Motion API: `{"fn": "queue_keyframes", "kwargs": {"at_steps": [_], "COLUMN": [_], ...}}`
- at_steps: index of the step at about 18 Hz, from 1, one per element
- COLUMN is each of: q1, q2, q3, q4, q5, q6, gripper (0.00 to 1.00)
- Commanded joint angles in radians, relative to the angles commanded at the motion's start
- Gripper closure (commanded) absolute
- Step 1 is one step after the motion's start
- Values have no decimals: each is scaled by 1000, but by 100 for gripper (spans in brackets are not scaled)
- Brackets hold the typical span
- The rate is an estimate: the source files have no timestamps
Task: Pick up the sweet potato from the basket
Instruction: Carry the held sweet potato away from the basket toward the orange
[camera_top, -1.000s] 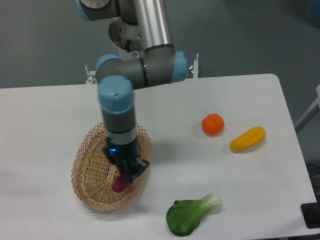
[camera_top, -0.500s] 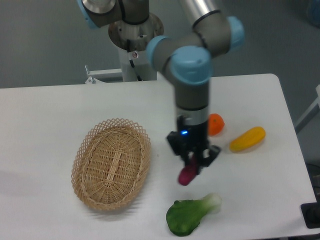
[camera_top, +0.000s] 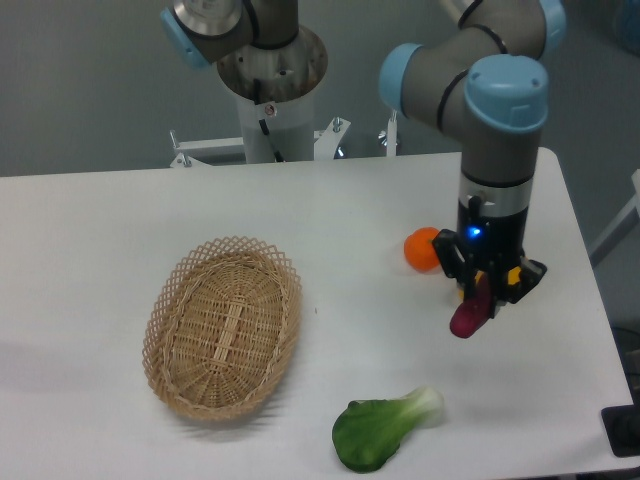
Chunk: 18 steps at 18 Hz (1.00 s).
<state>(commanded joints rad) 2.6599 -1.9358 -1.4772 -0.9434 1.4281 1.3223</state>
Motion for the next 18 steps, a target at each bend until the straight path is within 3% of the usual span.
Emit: {"fn": "queue_keyframes", "kwargs": {"at_steps": [18], "q1": [11], "q2": [3], "q3": [6], "q4": [5], "q5": [-6], "q6": [-5], "gripper": [83]}}
